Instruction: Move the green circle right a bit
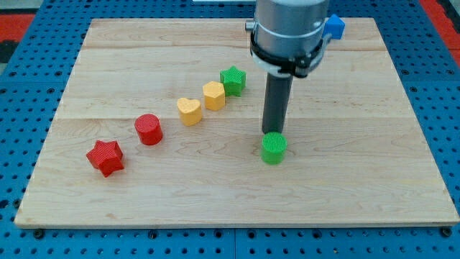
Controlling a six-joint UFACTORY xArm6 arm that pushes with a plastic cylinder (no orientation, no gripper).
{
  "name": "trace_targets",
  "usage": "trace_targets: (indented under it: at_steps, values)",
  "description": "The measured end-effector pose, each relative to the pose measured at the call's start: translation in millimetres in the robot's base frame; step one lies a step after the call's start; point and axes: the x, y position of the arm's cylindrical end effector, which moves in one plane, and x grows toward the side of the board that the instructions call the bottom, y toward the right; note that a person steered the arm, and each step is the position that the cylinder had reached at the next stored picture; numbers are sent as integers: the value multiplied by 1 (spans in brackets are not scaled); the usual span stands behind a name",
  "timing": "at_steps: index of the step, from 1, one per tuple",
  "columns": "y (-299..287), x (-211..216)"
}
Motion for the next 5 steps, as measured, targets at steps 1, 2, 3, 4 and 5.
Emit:
trace_targets:
  at_steps: [1,2,3,4,5]
  values:
    - [-3,28]
    - [-15,25]
    - [-60,20]
    - [-63,70]
    - [-62,95]
